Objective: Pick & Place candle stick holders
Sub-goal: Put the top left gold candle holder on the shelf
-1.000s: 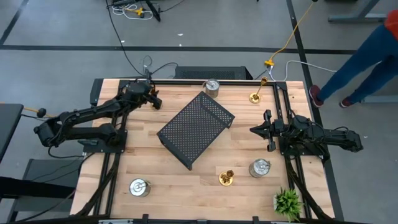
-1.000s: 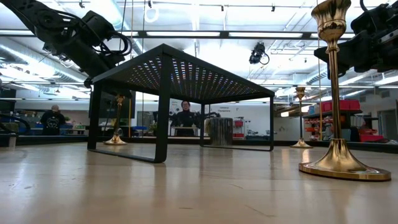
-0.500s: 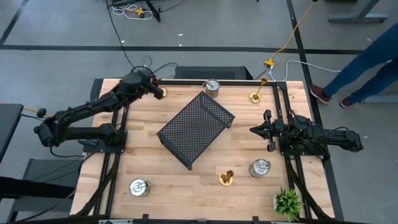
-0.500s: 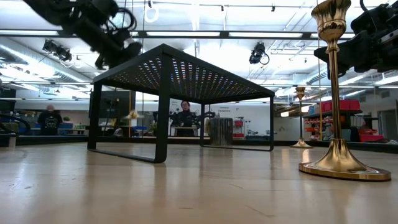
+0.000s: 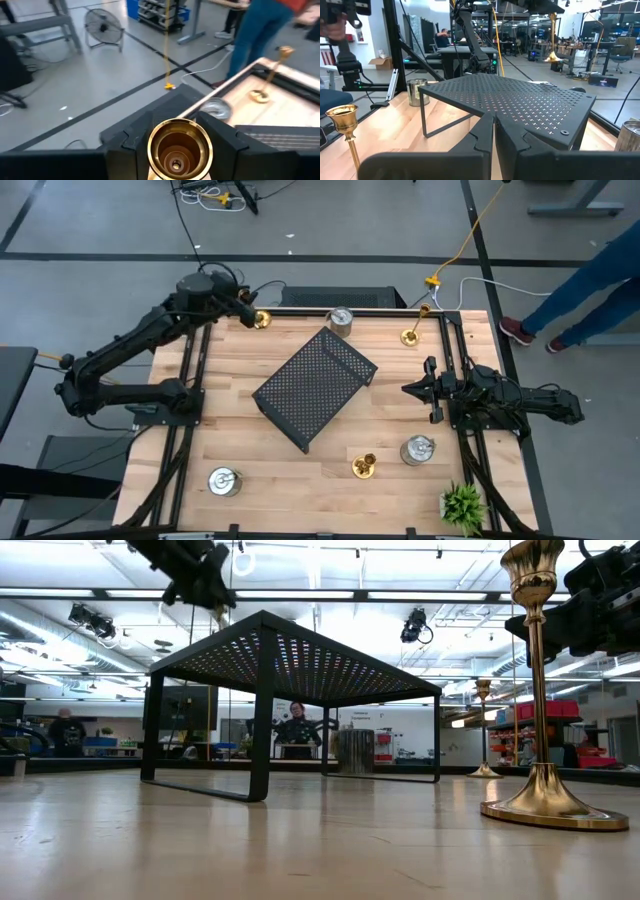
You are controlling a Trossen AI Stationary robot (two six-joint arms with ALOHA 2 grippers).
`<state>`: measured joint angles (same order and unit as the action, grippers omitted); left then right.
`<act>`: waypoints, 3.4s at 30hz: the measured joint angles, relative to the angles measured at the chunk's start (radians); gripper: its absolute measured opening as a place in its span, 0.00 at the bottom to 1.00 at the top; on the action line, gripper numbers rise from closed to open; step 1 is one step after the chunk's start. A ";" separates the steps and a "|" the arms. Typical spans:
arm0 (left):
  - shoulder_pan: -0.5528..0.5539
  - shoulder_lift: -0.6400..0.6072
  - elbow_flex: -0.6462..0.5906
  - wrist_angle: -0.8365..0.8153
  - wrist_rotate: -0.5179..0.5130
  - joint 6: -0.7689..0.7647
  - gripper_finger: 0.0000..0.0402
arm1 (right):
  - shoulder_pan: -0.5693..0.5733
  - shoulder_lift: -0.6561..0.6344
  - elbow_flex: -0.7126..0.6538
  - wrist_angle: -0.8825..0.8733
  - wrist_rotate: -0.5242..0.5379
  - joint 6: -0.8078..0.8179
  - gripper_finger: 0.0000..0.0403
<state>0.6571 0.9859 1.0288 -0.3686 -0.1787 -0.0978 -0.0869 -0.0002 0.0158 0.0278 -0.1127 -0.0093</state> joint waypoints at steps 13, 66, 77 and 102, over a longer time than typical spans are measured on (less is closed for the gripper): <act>-0.043 0.005 0.070 -0.024 0.146 -0.029 0.36 | 0.000 0.000 0.000 0.000 0.000 0.000 0.06; -0.363 0.314 0.316 -0.012 0.210 0.032 0.36 | 0.000 0.000 0.000 0.000 0.000 0.000 0.06; -0.375 0.391 0.316 -0.035 0.229 0.067 0.37 | 0.000 0.000 0.000 0.000 0.000 0.000 0.06; -0.375 0.454 0.316 -0.051 0.171 0.181 0.40 | 0.000 0.000 0.000 0.000 0.000 0.000 0.06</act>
<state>0.2817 1.4399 1.3449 -0.4198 -0.0074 0.0834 -0.0868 -0.0002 0.0157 0.0280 -0.1127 -0.0093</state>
